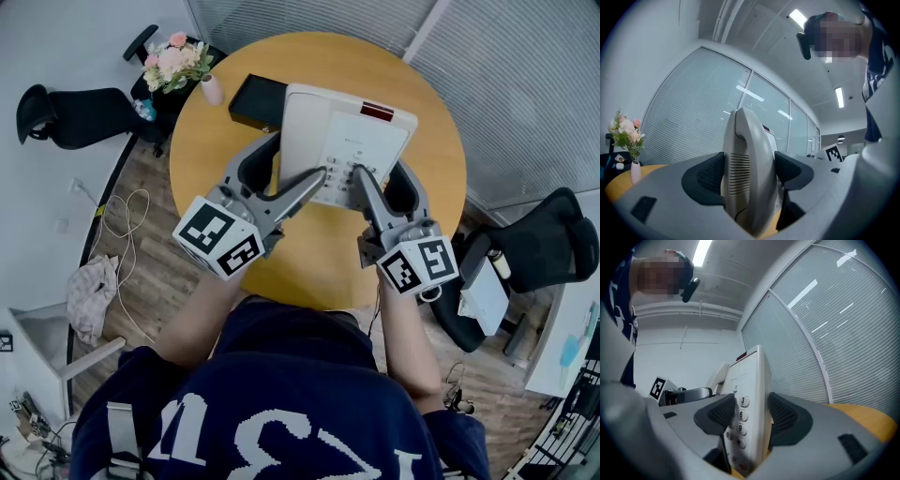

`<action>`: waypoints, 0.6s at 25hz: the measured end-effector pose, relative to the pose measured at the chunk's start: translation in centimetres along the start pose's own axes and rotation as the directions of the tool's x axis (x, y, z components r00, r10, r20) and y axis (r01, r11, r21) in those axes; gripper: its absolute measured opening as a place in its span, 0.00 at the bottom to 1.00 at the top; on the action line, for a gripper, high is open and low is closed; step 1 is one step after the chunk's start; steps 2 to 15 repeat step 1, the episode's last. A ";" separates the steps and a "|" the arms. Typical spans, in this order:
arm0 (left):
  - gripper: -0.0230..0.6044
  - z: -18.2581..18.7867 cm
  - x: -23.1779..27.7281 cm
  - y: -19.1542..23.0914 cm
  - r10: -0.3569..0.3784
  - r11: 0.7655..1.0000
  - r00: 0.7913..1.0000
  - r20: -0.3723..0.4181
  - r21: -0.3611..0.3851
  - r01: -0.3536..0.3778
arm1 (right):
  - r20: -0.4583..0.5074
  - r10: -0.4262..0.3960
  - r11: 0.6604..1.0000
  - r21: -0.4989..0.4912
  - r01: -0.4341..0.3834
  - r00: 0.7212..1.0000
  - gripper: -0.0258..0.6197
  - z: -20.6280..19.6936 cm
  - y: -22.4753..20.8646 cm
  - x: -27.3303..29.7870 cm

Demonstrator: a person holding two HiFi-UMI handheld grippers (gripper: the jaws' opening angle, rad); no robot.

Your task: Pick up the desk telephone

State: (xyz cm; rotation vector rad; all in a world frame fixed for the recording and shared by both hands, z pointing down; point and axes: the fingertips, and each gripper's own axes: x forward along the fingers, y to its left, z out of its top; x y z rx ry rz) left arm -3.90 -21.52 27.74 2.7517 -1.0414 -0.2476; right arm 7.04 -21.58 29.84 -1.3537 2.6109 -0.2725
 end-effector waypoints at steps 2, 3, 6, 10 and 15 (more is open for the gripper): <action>0.59 0.0 0.0 0.0 0.000 1.000 1.000 0.001 0.003 0.000 | 0.001 0.001 1.000 -0.001 -0.001 1.000 0.42 0.0 0.0 0.0; 0.59 0.0 0.0 0.0 0.000 1.000 1.000 0.001 0.003 0.000 | 0.001 0.001 1.000 -0.001 -0.001 1.000 0.42 0.0 0.0 0.0; 0.59 0.0 0.0 0.0 0.000 1.000 1.000 0.001 0.003 0.000 | 0.001 0.001 1.000 -0.001 -0.001 1.000 0.42 0.0 0.0 0.0; 0.59 0.0 0.0 0.0 0.000 1.000 1.000 0.001 0.003 0.000 | 0.001 0.001 1.000 -0.001 -0.001 1.000 0.42 0.0 0.0 0.0; 0.59 0.0 0.0 0.0 0.000 1.000 1.000 0.001 0.003 0.000 | 0.001 0.001 1.000 -0.001 -0.001 1.000 0.42 0.0 0.0 0.0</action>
